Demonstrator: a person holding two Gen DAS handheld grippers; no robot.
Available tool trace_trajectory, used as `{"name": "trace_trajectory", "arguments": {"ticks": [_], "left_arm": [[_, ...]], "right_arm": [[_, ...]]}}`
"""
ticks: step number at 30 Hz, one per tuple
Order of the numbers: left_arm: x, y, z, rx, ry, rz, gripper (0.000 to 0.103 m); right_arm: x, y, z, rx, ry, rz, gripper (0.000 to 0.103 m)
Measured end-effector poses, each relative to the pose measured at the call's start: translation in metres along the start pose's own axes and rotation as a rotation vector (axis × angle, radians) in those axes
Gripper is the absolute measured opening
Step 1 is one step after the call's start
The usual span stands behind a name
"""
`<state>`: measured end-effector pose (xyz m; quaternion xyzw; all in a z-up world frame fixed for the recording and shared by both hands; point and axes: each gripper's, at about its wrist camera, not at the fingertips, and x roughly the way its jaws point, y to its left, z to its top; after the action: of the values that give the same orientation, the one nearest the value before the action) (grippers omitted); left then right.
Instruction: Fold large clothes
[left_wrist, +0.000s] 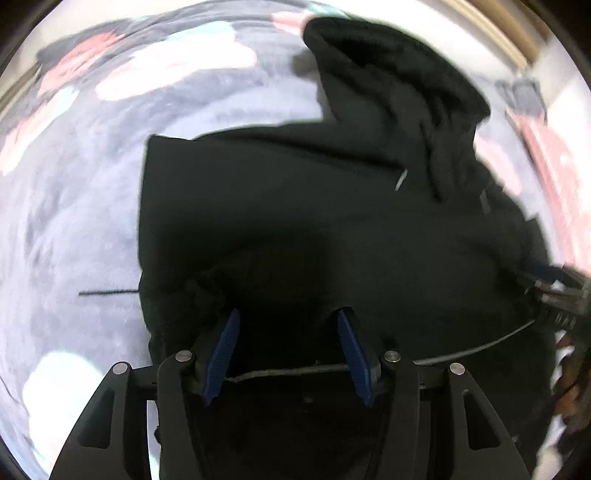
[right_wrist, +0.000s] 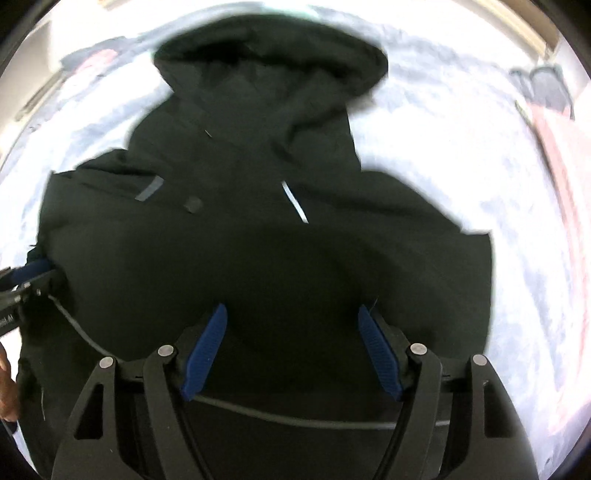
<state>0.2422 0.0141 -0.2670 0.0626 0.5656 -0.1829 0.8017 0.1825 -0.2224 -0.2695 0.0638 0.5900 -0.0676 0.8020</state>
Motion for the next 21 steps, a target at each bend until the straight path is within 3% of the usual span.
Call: {"name": "trace_trajectory", "arguments": {"ticks": [3, 7, 11, 14, 17, 21], "left_arm": [[-0.004, -0.008, 0.006, 0.037, 0.014, 0.044, 0.057], [-0.042, -0.005, 0.030, 0.019, -0.076, -0.069, 0.057], [-0.064, -0.004, 0.088, 0.033, -0.184, -0.092, 0.057], [-0.060, -0.007, 0.136, 0.046, -0.235, -0.056, 0.057], [-0.041, -0.001, 0.183, -0.004, -0.248, -0.043, 0.057], [-0.009, 0.010, 0.226, -0.095, -0.221, -0.099, 0.057]], "right_arm": [[0.003, -0.002, 0.000, -0.012, 0.009, 0.009, 0.076], [-0.013, -0.011, 0.013, -0.005, 0.002, 0.079, 0.077], [-0.045, -0.029, 0.051, 0.006, -0.117, 0.068, 0.077], [-0.052, -0.047, 0.092, 0.045, -0.175, 0.074, 0.077], [-0.047, -0.063, 0.126, 0.094, -0.204, 0.060, 0.077], [-0.032, -0.082, 0.163, 0.165, -0.192, 0.109, 0.077]]}}
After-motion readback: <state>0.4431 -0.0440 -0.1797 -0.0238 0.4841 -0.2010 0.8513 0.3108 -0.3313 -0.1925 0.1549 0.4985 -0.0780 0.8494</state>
